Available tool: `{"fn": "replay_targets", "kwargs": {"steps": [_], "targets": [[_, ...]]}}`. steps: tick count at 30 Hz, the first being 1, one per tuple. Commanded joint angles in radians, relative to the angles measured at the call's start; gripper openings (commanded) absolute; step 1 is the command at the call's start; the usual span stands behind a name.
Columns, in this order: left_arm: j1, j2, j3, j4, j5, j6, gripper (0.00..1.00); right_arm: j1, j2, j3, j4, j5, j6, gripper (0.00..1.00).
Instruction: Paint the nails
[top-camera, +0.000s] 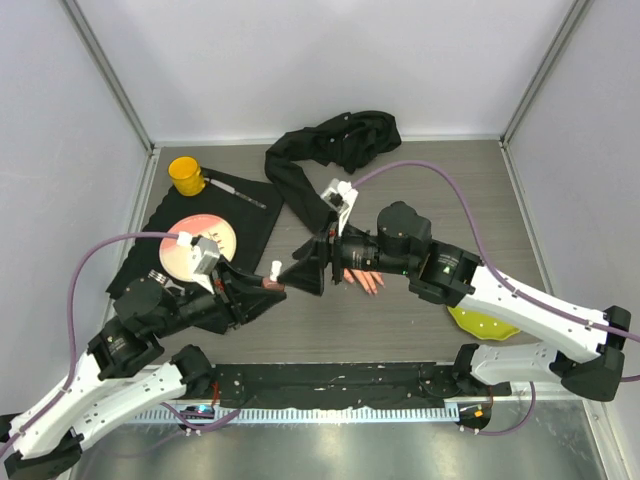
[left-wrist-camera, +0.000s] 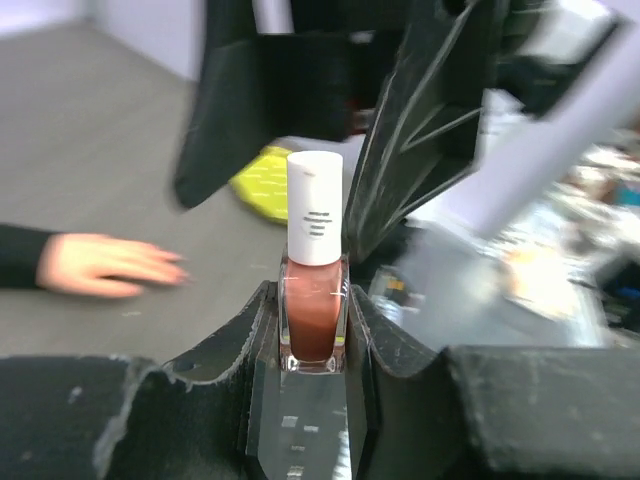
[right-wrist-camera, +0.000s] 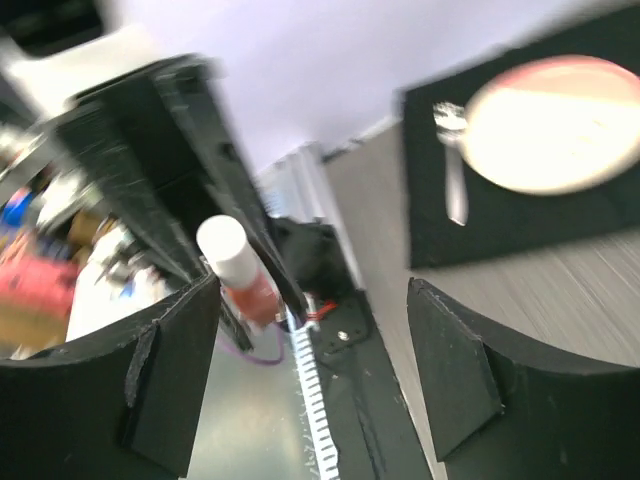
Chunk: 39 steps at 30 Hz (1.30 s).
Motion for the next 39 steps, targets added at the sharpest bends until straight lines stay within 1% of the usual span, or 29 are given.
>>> {"fn": "replay_targets", "kwargs": {"steps": [1,2,4,6,8,10,11,12,16,20,21,23,27,29,31,32,33,34,36,37,38,39], "targets": [[0.003,0.012,0.042,-0.041,-0.24,0.178,0.0,-0.007,-0.044,0.078,-0.257,0.506,0.141,0.79],[0.003,0.026,0.043,-0.051,-0.254,0.221,0.0,-0.007,-0.035,0.104,-0.278,0.519,0.162,0.79],[0.003,0.058,0.05,-0.063,-0.304,0.257,0.0,-0.005,-0.015,0.157,-0.323,0.517,0.165,0.8],[0.003,0.073,0.051,-0.066,-0.327,0.298,0.0,0.001,0.007,0.193,-0.353,0.508,0.156,0.8],[0.003,0.089,0.042,-0.051,-0.328,0.318,0.0,0.01,0.04,0.239,-0.367,0.511,0.15,0.77],[0.003,0.099,0.036,-0.045,-0.362,0.323,0.0,0.016,0.086,0.288,-0.392,0.513,0.152,0.71],[0.003,0.102,0.036,-0.049,-0.365,0.324,0.0,0.018,0.102,0.306,-0.403,0.504,0.155,0.66],[0.003,0.104,0.037,-0.057,-0.37,0.329,0.0,0.024,0.12,0.326,-0.421,0.5,0.153,0.58],[0.003,0.101,0.037,-0.077,-0.382,0.341,0.0,0.039,0.189,0.403,-0.444,0.48,0.173,0.57],[0.003,0.096,0.039,-0.081,-0.397,0.341,0.0,0.066,0.249,0.434,-0.461,0.471,0.175,0.54],[0.003,0.09,0.039,-0.081,-0.399,0.343,0.0,0.069,0.254,0.435,-0.463,0.462,0.175,0.51],[0.003,0.086,0.037,-0.081,-0.4,0.341,0.0,0.073,0.258,0.431,-0.457,0.442,0.173,0.48],[0.001,0.075,0.033,-0.083,-0.39,0.335,0.0,0.075,0.242,0.394,-0.411,0.431,0.173,0.35],[0.003,0.07,0.03,-0.084,-0.376,0.332,0.0,0.075,0.234,0.374,-0.4,0.433,0.173,0.31],[0.001,0.07,0.028,-0.084,-0.354,0.329,0.0,0.075,0.229,0.36,-0.387,0.431,0.17,0.25],[0.003,0.069,0.028,-0.084,-0.347,0.327,0.0,0.075,0.228,0.355,-0.381,0.387,0.17,0.19],[0.003,0.07,0.027,-0.084,-0.316,0.323,0.0,0.075,0.228,0.351,-0.366,0.369,0.17,0.04],[0.003,0.067,0.027,-0.081,-0.299,0.318,0.0,0.075,0.225,0.34,-0.355,0.343,0.165,0.01],[0.003,0.057,0.021,-0.063,-0.241,0.298,0.0,0.075,0.22,0.332,-0.334,0.266,0.147,0.01],[0.003,0.05,0.019,-0.054,-0.15,0.295,0.0,0.073,0.217,0.32,-0.326,0.235,0.117,0.01],[0.003,0.04,0.017,-0.046,-0.103,0.288,0.0,0.072,0.2,0.31,-0.312,0.158,0.092,0.01],[0.003,0.037,0.014,-0.022,-0.06,0.257,0.0,0.07,0.189,0.296,-0.274,0.111,0.067,0.01]]}}
